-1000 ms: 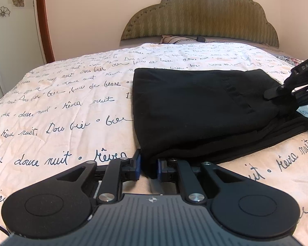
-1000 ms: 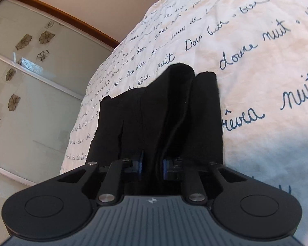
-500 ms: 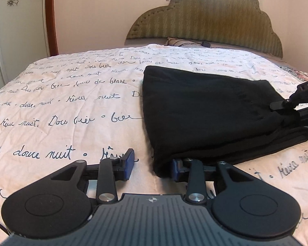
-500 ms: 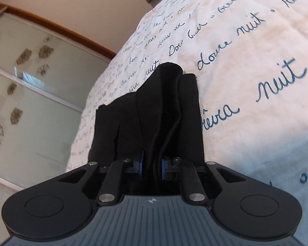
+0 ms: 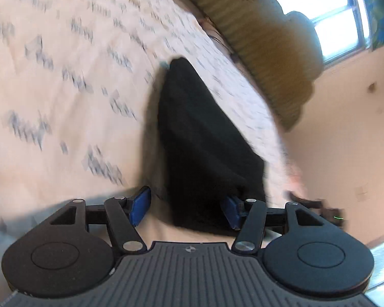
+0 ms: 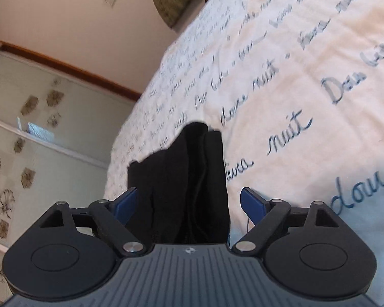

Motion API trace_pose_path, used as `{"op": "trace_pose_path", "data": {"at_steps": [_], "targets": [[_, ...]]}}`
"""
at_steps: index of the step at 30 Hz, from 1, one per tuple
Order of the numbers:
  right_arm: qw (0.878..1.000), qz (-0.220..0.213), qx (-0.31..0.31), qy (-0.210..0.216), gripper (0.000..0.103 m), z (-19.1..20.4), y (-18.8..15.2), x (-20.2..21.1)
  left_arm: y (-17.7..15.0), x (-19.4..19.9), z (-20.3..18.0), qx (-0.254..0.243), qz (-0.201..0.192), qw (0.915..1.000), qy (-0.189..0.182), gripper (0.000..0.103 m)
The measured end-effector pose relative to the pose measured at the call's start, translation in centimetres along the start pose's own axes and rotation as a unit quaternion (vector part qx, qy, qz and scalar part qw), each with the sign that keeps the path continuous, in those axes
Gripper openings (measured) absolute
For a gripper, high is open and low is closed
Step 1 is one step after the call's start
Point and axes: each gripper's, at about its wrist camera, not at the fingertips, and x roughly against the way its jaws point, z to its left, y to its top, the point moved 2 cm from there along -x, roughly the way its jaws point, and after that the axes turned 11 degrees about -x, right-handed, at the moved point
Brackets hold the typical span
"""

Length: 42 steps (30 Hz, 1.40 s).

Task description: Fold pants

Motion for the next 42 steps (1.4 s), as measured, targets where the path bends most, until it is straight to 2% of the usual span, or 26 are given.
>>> {"op": "trace_pose_path", "data": {"at_steps": [2,5,9,10,11,12,14,16,18,20,22,23,25,27,29,33,35,37,39,40,41,42], "targets": [[1.0,0.029,0.011,-0.004,0.087,0.6,-0.4,-1.5,-0.8,0.5,-0.4,-0.007,0.017,0.9991,-0.038,0.065],[0.998,0.048,0.026,-0.013,0.087,1.1,-0.8,-2.8,-0.7,1.0,-0.3,-0.017,0.01,0.9992,-0.034,0.066],[0.997,0.06,0.049,-0.024,0.087,1.8,-0.8,-3.4,0.7,0.8,0.8,0.024,0.001,0.9984,-0.05,0.066],[0.995,0.06,0.071,-0.035,0.083,2.2,-1.1,-3.4,1.0,0.4,0.9,0.027,0.005,0.9987,-0.044,0.067],[0.992,0.062,0.096,-0.051,0.073,2.6,-1.5,-3.6,1.2,-0.3,0.9,0.024,0.013,0.9991,-0.032,0.067],[0.989,0.063,0.114,-0.065,0.068,2.9,-1.8,-3.6,1.4,-1.1,0.9,0.018,0.019,0.9994,-0.023,0.067],[0.987,0.067,0.123,-0.084,0.039,2.9,-1.7,-3.6,1.6,-1.8,0.6,0.02,0.019,0.9994,-0.021,0.068],[0.987,0.073,0.118,-0.085,0.033,2.6,-1.2,-3.4,1.7,-1.7,-0.4,0.014,0.032,0.999,-0.03,0.073],[0.985,0.078,0.125,-0.088,0.033,2.6,-1.1,-3.2,1.6,-1.5,-1.1,0.001,0.071,0.9959,-0.056,0.077],[0.985,0.082,0.126,-0.085,0.033,2.4,-1.1,-3.2,1.2,-0.9,-1.4,-0.019,0.116,0.9905,-0.072,0.078],[0.987,0.086,0.117,-0.074,0.033,2.0,-0.8,-3.2,1.0,0.2,-1.3,-0.038,0.135,0.9872,-0.075,0.078],[0.988,0.087,0.11,-0.067,0.033,1.7,-0.7,-3.1,1.1,0.9,-1.2,-0.044,0.13,0.9876,-0.077,0.078],[0.99,0.085,0.097,-0.055,0.033,1.2,-0.6,-3.0,2.0,2.4,-0.4,-0.037,0.094,0.992,-0.075,0.078],[0.991,0.083,0.089,-0.047,0.033,0.8,-0.5,-2.8,3.6,2.9,1.1,0.002,0.05,0.9965,-0.067,0.078],[0.993,0.082,0.079,-0.042,0.033,0.6,-0.4,-2.7,4.7,2.3,2.4,0.026,0.022,0.9981,-0.052,0.085],[0.996,0.08,0.037,-0.03,0.038,0.2,0.4,-1.7,5.2,-1.8,3.7,0.047,0.053,0.9973,-0.021,0.084],[0.999,0.053,0.01,-0.005,0.048,-0.5,1.1,0.0,5.6,-2.4,3.3,0.035,0.046,0.9981,-0.021,0.084],[0.999,0.036,-0.011,0.002,0.058,-1.4,1.6,1.0,6.0,-2.7,3.2,0.032,0.043,0.9984,-0.021,0.084],[0.999,0.046,-0.014,-0.001,0.057,-1.8,1.5,0.9,5.9,-3.0,3.3,0.029,0.033,0.9989,-0.017,0.08],[0.998,0.055,-0.018,0.006,0.057,-1.8,1.4,0.6,5.8,-3.1,3.3,0.02,0.029,0.9993,-0.01,0.071],[0.997,0.067,-0.022,0.019,0.059,-1.7,1.2,0.1,5.7,-3.3,3.1,0.008,0.028,0.9996,0.004,0.054],[0.996,0.078,-0.017,0.029,0.059,-1.3,0.9,-0.5,5.6,-3.6,3.1,0.0,0.031,0.9994,0.014,0.042]]}}
